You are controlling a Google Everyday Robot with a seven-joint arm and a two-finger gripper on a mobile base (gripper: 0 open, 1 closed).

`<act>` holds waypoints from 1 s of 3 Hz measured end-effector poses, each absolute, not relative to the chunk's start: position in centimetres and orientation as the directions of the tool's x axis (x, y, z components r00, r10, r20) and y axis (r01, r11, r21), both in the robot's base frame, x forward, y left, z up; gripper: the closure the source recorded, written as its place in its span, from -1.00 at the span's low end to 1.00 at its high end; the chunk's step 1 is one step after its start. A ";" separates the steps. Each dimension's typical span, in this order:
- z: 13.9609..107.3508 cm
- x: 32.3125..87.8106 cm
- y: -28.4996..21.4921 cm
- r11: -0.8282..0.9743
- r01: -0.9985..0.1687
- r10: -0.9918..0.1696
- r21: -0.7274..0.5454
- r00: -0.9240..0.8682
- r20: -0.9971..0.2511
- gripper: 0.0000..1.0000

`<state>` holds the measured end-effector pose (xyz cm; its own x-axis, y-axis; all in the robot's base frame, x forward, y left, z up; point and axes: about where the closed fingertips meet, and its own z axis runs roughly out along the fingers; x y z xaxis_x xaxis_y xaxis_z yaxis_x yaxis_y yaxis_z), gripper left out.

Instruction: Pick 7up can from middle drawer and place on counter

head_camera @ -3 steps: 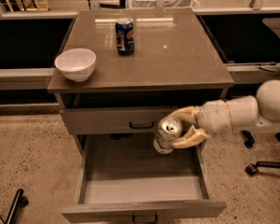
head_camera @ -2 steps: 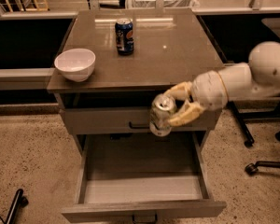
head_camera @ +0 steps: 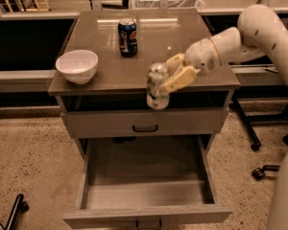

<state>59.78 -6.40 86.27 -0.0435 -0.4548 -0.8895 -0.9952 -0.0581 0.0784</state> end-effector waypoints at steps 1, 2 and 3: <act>90.2 64.2 -8.0 0.047 -0.998 -0.420 0.046 -0.062 -0.905 1.00; 94.5 66.9 -9.6 0.141 -0.990 -0.399 -0.025 -0.034 -0.916 1.00; 95.7 68.9 -11.1 0.246 -0.966 -0.461 -0.077 -0.047 -0.886 1.00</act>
Offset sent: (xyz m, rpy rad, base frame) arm 0.1052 -0.0632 0.1436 0.0740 -0.1999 -0.3238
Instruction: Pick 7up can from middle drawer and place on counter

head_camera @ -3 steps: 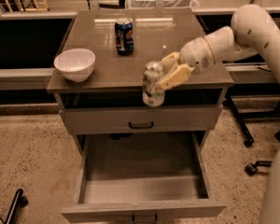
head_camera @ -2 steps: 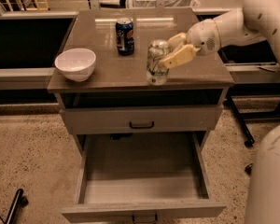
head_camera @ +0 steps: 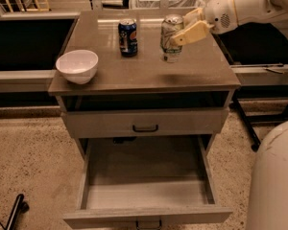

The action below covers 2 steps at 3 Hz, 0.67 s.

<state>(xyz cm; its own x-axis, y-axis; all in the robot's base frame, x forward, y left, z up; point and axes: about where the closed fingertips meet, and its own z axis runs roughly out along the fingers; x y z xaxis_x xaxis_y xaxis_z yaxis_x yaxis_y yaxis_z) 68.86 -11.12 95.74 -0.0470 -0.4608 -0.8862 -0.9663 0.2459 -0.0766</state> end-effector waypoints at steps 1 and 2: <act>94.0 70.2 -12.7 0.326 -0.940 -0.520 -0.104 -0.086 -0.850 0.74; 91.0 70.7 -13.8 0.376 -0.922 -0.533 -0.094 -0.133 -0.835 0.27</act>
Offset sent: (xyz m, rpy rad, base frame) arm 0.0164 -0.0446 -0.0837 -0.1249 0.0336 -0.2240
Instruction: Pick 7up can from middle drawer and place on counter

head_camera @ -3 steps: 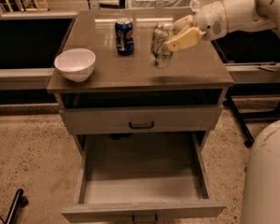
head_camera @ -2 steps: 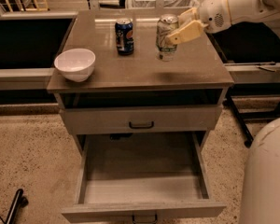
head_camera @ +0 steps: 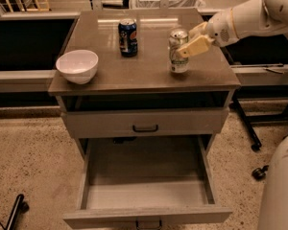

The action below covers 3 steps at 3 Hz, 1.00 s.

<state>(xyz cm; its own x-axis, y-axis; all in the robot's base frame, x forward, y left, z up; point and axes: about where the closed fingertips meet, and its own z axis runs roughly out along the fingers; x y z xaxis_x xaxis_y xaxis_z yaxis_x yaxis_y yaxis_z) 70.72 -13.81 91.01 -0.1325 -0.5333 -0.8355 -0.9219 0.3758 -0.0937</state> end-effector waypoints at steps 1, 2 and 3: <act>88.8 70.5 -14.1 0.381 -0.922 -0.499 -0.070 -0.141 -0.855 -0.19; 88.8 70.4 -14.1 0.379 -0.923 -0.497 -0.069 -0.140 -0.856 -0.67; 88.7 69.7 -15.5 0.344 -0.936 -0.500 -0.074 -0.116 -0.858 -1.00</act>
Offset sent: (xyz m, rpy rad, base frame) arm -0.0020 -0.0029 -0.0186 0.0322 0.0079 -0.0027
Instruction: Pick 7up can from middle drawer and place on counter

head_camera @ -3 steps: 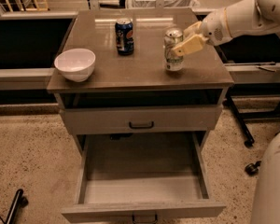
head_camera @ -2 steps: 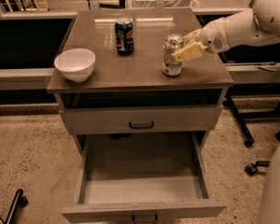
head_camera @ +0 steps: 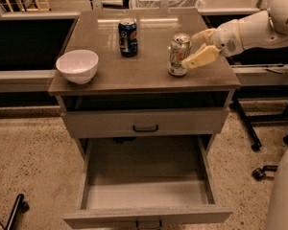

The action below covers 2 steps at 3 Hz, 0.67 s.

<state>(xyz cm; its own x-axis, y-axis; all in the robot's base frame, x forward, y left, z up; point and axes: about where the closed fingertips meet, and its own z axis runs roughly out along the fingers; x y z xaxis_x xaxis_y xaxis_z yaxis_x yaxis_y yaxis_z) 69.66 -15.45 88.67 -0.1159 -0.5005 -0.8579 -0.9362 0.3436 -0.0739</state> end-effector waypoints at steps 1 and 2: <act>90.6 67.1 -20.1 0.307 -0.940 -0.542 -0.147 -0.046 -0.839 -1.00; 90.3 67.5 -19.5 0.308 -0.941 -0.538 -0.138 -0.052 -0.842 -1.00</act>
Offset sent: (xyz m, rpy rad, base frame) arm -0.0196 -0.0384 0.0153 -0.0360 -0.0492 0.0210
